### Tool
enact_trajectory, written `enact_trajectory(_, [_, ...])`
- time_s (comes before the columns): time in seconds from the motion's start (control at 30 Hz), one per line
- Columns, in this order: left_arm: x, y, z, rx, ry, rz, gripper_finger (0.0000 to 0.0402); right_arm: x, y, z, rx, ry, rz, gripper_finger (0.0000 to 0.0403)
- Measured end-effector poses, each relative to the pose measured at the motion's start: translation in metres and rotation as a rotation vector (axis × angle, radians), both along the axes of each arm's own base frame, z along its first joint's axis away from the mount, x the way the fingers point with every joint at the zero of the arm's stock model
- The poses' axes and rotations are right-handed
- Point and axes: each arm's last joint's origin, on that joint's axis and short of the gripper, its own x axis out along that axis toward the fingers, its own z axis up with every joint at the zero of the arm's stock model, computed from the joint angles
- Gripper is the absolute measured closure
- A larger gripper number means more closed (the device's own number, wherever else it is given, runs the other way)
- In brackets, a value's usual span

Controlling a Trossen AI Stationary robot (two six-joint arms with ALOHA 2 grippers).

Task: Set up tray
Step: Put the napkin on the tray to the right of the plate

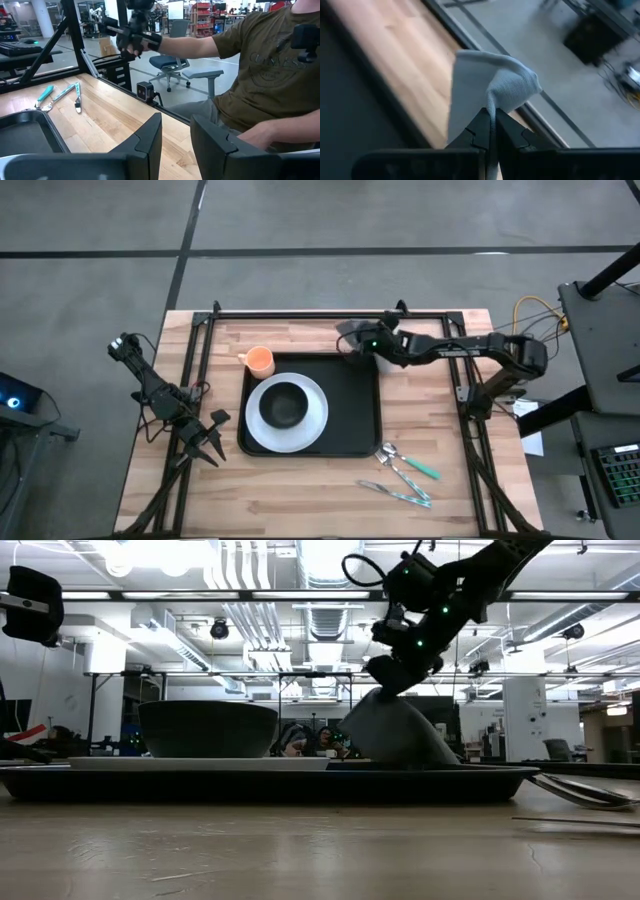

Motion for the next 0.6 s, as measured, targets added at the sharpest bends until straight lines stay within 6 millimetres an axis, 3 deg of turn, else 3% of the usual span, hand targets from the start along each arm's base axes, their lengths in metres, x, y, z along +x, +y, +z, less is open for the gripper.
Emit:
enact_trajectory(0.37, [0.000,0.000,0.000,0.000,0.000,0.001,0.0318,0.019,0.050,0.006,-0.026,0.002,0.358,0.0395])
enact_trajectory(0.6, [0.000,0.000,0.000,0.000,0.000,0.000,0.0318,0.020,0.069,-0.003,-0.072,-0.076,0.503,0.0395])
